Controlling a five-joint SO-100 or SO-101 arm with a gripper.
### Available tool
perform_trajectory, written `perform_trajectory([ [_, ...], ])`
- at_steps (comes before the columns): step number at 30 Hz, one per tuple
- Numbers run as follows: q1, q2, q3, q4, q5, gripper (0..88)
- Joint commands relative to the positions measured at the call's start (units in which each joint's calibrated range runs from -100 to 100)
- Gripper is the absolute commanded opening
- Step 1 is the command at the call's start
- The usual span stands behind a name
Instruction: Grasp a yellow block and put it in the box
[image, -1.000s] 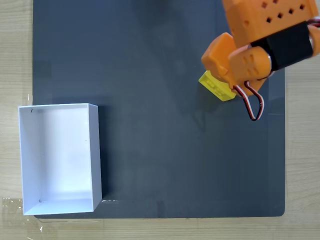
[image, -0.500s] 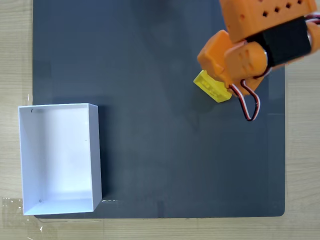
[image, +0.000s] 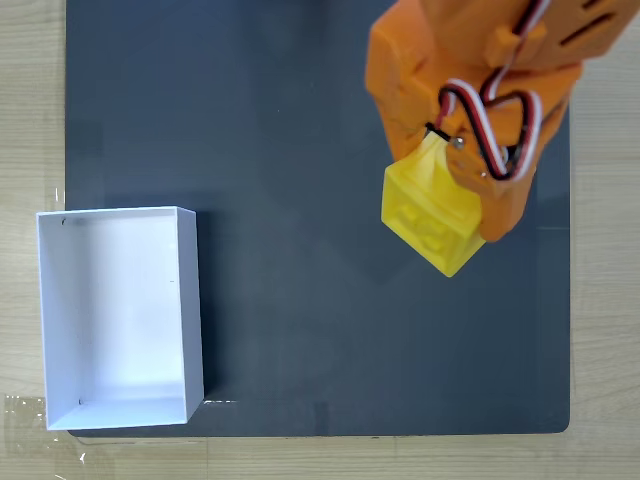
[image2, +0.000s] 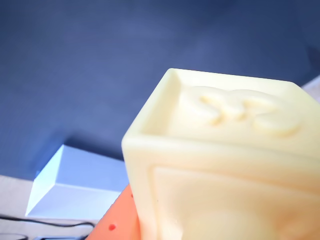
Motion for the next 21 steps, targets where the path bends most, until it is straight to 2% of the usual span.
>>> perform_trajectory([
  [1, 7.20, -6.64, -2.60, -4.82, -0.14, 24.8],
  [4, 13.85, -9.27, -1.97, -10.23, -0.20, 24.8],
  [11, 25.97, -8.17, -1.06, -22.53, -4.34, 25.1],
  [21, 33.72, 4.46, -1.70, -31.61, -6.18, 25.0],
])
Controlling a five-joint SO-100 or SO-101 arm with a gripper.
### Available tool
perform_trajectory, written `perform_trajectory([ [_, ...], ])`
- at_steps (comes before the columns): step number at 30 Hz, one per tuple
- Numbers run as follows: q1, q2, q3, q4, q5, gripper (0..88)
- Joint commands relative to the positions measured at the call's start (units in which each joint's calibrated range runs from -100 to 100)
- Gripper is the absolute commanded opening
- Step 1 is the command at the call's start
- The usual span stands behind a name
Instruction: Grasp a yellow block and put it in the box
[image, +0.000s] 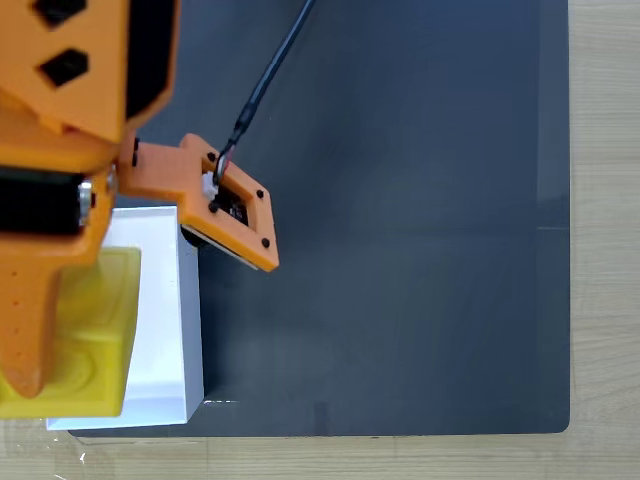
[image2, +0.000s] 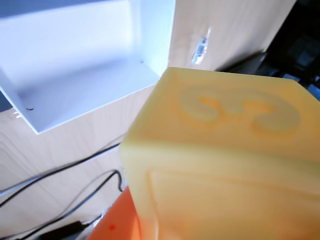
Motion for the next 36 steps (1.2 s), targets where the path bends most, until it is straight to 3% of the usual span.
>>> perform_trajectory([
  [1, 1.58, 2.61, -1.70, -3.92, -0.37, 24.9],
  [30, 3.76, 22.70, -9.39, -8.11, -0.05, 25.8],
  [36, 3.34, 22.27, -8.66, -7.24, -0.21, 36.3],
])
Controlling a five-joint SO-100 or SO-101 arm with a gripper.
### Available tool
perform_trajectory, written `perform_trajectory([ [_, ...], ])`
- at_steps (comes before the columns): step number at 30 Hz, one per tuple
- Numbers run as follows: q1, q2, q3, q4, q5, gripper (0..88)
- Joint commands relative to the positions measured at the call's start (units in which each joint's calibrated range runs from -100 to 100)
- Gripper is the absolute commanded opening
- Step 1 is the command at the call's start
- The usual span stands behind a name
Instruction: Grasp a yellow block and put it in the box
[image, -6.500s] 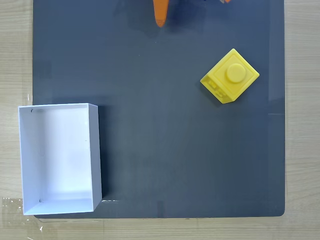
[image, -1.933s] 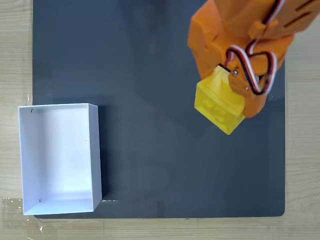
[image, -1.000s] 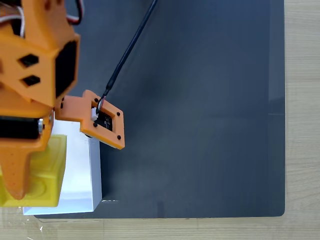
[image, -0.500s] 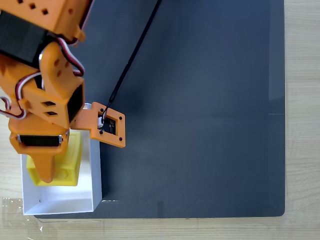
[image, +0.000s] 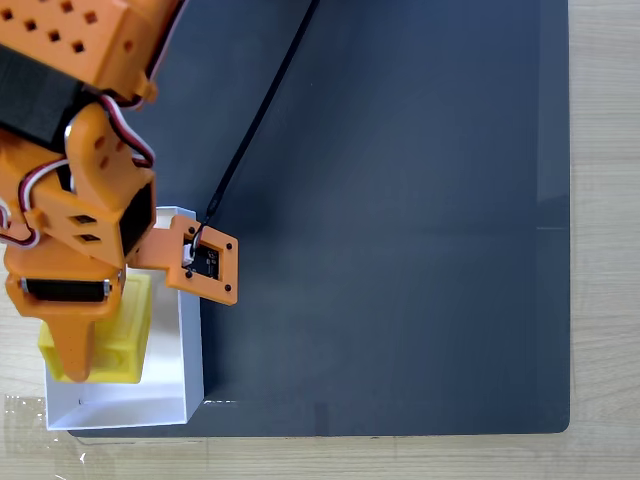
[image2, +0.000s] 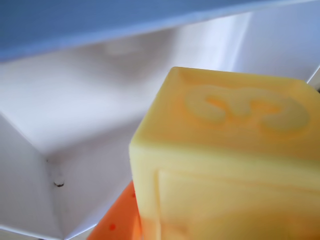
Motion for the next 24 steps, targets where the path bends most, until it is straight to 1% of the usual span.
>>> perform_trajectory([
  [1, 0.01, -1.66, -3.15, 0.03, -0.05, 37.5],
  [5, -0.15, -1.75, -3.06, 0.12, 0.16, 39.9],
  [11, -1.42, -6.24, -2.88, 3.26, -0.31, 39.3],
  [14, -3.10, -12.00, -2.88, 6.58, -0.84, 38.1],
  [16, -4.03, -16.66, -2.88, 9.46, -3.30, 32.7],
  [18, -5.12, -21.83, -2.88, 12.60, -6.09, 23.7],
  [20, -6.38, -27.17, -2.79, 17.40, -8.87, 12.1],
  [22, -8.40, -33.36, -2.79, 24.90, -11.80, 0.5],
  [24, -11.43, -39.88, -1.34, 32.84, -13.54, 3.1],
])
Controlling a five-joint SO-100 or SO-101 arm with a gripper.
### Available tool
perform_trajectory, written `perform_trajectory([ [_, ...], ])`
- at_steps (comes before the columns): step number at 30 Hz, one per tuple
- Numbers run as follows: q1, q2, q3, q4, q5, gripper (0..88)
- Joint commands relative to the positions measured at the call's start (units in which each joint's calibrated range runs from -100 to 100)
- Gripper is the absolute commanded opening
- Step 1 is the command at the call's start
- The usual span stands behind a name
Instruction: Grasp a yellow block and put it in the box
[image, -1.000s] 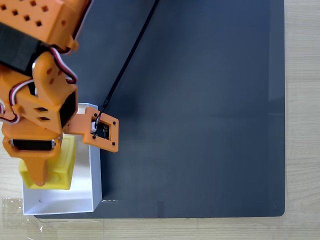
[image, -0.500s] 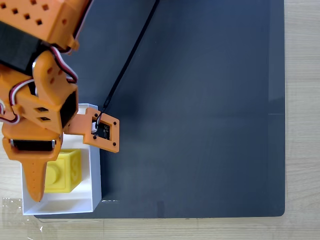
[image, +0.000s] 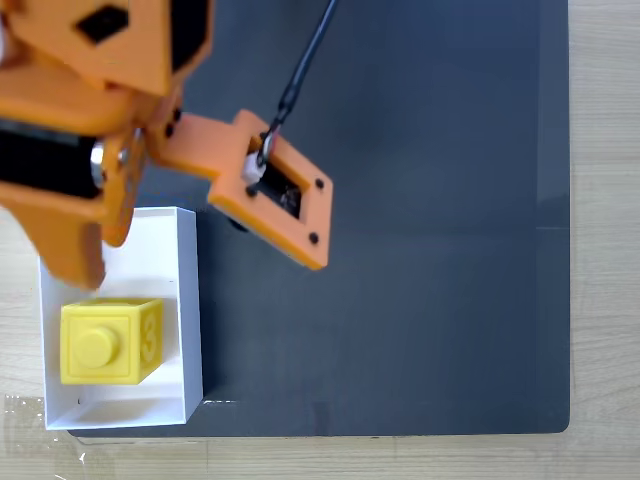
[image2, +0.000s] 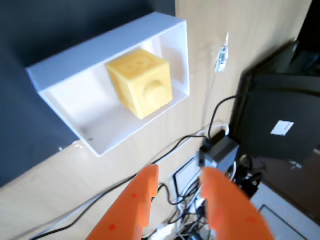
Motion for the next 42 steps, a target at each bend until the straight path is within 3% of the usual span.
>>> perform_trajectory([
  [1, -5.28, -14.20, 0.56, 12.62, -2.70, 4.6],
  [7, -15.88, -34.28, 24.62, 18.99, -2.60, 7.3],
  [16, -18.24, -58.94, 79.71, -9.28, -4.70, 6.6],
  [21, -18.07, -75.81, 99.34, -10.50, -7.22, 6.6],
  [27, -17.99, -91.91, 106.30, -2.13, -7.16, 6.4],
  [30, -17.99, -97.67, 110.91, -0.82, -6.38, 1.3],
  [42, -17.65, -98.52, 114.89, -0.73, -4.12, 1.1],
])
